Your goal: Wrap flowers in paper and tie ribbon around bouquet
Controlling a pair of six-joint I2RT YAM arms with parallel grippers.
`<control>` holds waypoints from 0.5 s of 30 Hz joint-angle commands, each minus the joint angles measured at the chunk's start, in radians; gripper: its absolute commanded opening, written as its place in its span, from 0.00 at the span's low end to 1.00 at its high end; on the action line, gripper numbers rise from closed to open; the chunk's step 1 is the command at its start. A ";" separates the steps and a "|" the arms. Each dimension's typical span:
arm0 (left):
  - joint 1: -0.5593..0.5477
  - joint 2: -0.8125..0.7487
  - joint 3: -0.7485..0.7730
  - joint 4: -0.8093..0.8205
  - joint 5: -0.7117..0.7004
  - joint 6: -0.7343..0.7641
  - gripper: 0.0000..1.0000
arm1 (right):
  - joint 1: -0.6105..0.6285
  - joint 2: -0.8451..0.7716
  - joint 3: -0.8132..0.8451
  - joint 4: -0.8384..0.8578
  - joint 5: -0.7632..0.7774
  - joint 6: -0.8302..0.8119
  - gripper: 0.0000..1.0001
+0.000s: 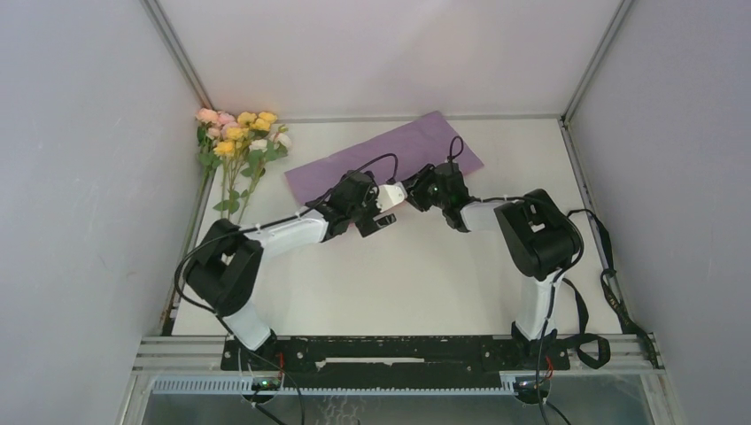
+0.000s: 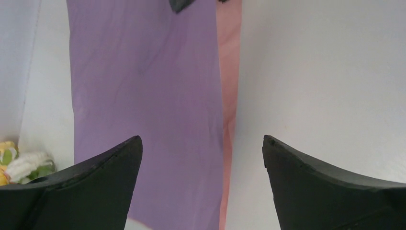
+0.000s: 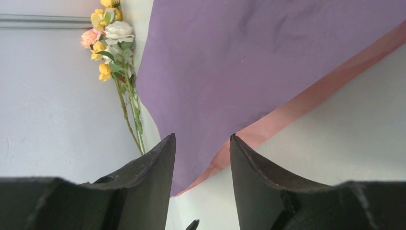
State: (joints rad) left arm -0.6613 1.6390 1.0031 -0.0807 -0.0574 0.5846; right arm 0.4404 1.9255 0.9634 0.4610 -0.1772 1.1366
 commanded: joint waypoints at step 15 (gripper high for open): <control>0.038 0.255 0.225 0.153 -0.108 0.105 0.45 | -0.013 0.029 0.089 0.058 -0.043 -0.004 0.54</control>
State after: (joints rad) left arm -0.6254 1.8706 1.1168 0.0937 -0.1432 0.6712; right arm 0.4332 1.9423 1.0107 0.4786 -0.2050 1.1351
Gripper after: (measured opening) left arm 0.591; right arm 0.543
